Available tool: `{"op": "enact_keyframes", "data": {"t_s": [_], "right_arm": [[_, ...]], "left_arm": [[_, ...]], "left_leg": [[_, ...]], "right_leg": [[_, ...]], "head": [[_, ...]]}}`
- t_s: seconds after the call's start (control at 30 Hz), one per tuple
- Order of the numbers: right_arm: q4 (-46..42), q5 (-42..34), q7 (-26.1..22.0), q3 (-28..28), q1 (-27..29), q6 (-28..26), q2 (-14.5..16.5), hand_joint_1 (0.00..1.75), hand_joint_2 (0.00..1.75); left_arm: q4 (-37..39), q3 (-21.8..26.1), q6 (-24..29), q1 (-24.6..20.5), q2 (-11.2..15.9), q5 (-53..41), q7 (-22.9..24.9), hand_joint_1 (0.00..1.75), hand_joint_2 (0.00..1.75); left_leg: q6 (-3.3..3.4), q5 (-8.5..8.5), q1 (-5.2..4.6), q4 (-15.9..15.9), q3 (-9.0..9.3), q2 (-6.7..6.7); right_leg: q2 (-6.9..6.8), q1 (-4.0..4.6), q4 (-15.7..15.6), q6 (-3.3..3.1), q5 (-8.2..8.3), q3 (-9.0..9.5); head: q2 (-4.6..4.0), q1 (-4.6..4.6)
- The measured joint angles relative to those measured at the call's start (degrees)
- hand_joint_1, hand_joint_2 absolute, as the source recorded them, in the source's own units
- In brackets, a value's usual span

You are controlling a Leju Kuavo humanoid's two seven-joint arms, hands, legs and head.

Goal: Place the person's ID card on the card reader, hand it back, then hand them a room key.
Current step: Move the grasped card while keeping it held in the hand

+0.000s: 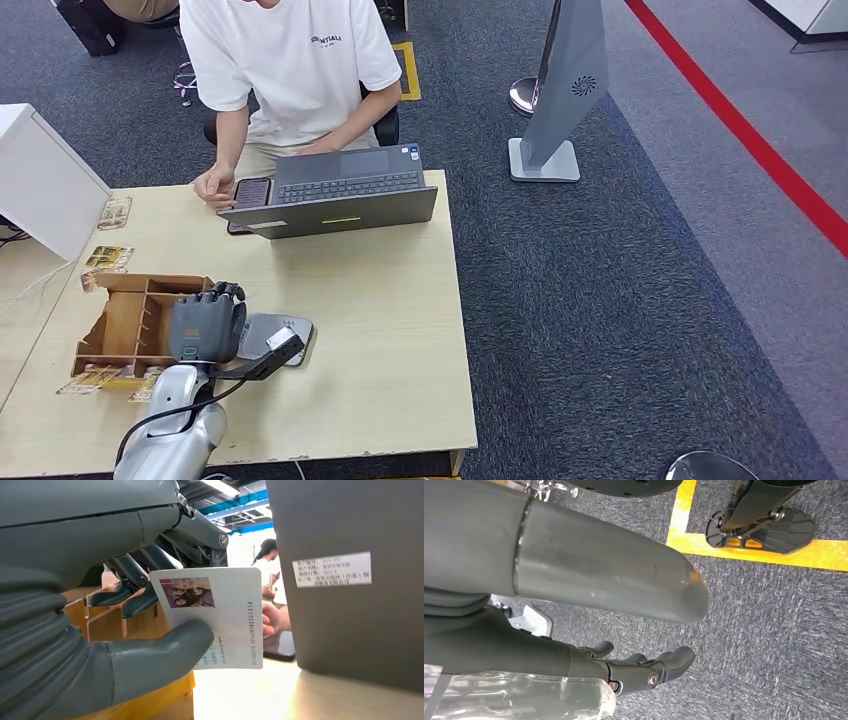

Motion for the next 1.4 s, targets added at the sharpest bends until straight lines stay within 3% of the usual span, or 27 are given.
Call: {"op": "enact_keyframes", "data": {"t_s": [0.2,0.47,0.67,1.0,1.4], "right_arm": [[0.0,-0.02,-0.1,-0.5,0.03,0.01,0.0,0.0,0.0],[0.0,-0.58,-0.01,-1.92,0.14,-0.16,0.0,0.0,0.0],[0.0,-0.72,-0.02,-2.47,0.14,-0.15,0.0,0.0,0.0],[0.0,0.05,-0.1,-3.33,0.13,-0.13,0.0,0.0,0.0],[0.0,0.51,-0.05,-3.55,0.13,-0.09,0.0,0.0,0.0]], "left_arm": [[0.07,-1.38,0.22,0.63,-0.52,-1.79,0.41,1.75,1.75],[-9.53,-6.34,-2.82,6.83,-1.61,-5.06,3.92,1.75,1.75],[-13.81,-8.37,-4.51,8.95,-1.84,-5.6,5.4,1.75,1.75],[-14.08,-8.72,-6.74,8.72,-1.78,-4.39,8.24,1.75,1.75],[-9.37,-8.72,-10.58,6.1,-1.84,-2.98,8.32,1.75,1.75]], "left_leg": [[0.0,0.0,0.0,0.0,0.02,-0.01],[0.02,-0.02,-0.01,0.0,-0.01,0.0],[0.01,-0.03,0.0,0.0,-0.01,-0.01],[0.01,-0.01,0.0,0.0,0.0,-0.01],[0.01,-0.01,0.0,0.0,0.0,-0.01]], "right_leg": [[-0.02,0.0,0.0,0.0,0.0,0.03],[-0.02,-0.01,-0.01,0.03,-0.02,0.01],[-0.03,0.0,-0.01,0.03,-0.02,0.01],[-0.03,0.0,0.0,0.03,-0.02,0.01],[-0.03,0.0,0.0,0.03,-0.02,0.01]], "head": [[0.0,0.0],[0.0,0.01],[0.0,0.0],[0.0,0.0],[0.0,0.0]]}}
